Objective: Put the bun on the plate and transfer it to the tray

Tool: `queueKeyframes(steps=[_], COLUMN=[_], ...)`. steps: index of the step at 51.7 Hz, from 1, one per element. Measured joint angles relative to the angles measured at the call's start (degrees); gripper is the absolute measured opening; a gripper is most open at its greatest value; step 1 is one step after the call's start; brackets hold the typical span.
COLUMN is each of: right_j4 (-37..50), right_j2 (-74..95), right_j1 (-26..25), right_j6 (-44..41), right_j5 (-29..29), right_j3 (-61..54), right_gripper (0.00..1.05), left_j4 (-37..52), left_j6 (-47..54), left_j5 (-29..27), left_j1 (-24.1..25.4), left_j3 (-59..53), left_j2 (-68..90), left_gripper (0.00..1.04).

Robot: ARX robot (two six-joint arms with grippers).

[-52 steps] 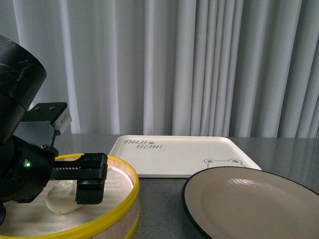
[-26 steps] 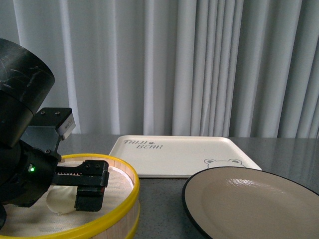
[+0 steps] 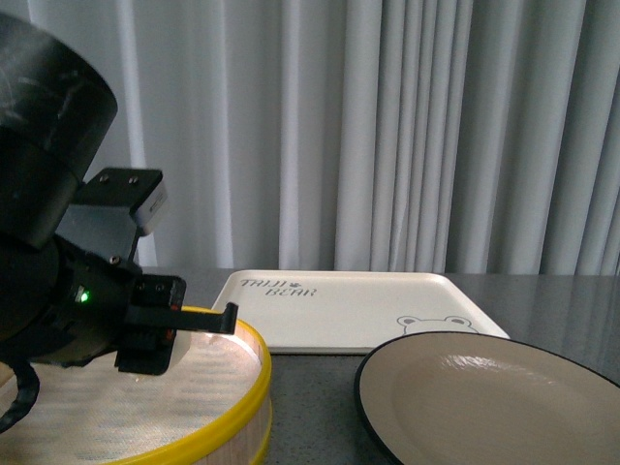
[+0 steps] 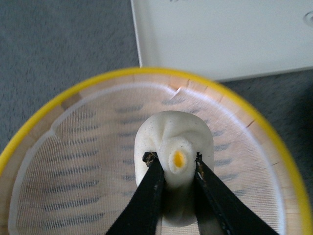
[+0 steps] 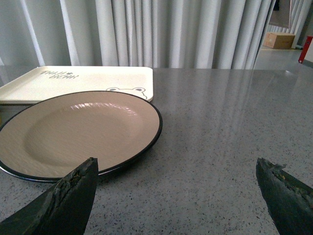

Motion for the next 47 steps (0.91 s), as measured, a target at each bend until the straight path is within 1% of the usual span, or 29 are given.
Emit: queueKeyframes(steps=[2, 5, 9, 12, 15, 19, 25, 30, 41, 47], right_j4=[0.0, 0.0, 0.0, 0.0, 0.0, 0.0, 0.0, 0.0, 0.0, 0.0], right_j2=[0.0, 0.0, 0.0, 0.0, 0.0, 0.0, 0.0, 0.0, 0.0, 0.0], right_j1=[0.0, 0.0, 0.0, 0.0, 0.0, 0.0, 0.0, 0.0, 0.0, 0.0], right_j6=[0.0, 0.0, 0.0, 0.0, 0.0, 0.0, 0.0, 0.0, 0.0, 0.0], right_j5=[0.0, 0.0, 0.0, 0.0, 0.0, 0.0, 0.0, 0.0, 0.0, 0.0], right_j3=[0.0, 0.0, 0.0, 0.0, 0.0, 0.0, 0.0, 0.0, 0.0, 0.0], right_gripper=[0.96, 0.96, 0.96, 0.96, 0.96, 0.96, 0.96, 0.96, 0.96, 0.96], left_j4=[0.5, 1.5, 4.4, 6.7, 7.6, 7.0, 5.5, 4.0, -3.2, -6.8], left_j6=[0.6, 1.3, 2.4, 3.2, 5.1, 7.3, 9.4, 10.1, 13.2, 13.4], left_j5=[0.6, 2.1, 5.5, 9.6, 13.4, 15.9, 16.9, 16.7, 14.7, 14.8], left_j1=[-0.5, -1.3, -2.6, -4.1, -6.7, -10.6, -15.3, -18.0, -21.3, -22.1], left_j3=[0.7, 1.9, 2.7, 3.4, 4.8, 7.4, 11.8, 15.6, 28.3, 32.4], left_j2=[-0.4, -0.5, -0.3, 0.6, 2.2, 5.3, 11.3, 15.8, 25.5, 27.9], left_gripper=[0.1, 0.05, 0.05, 0.05, 0.05, 0.05, 0.05, 0.05, 0.05, 0.05])
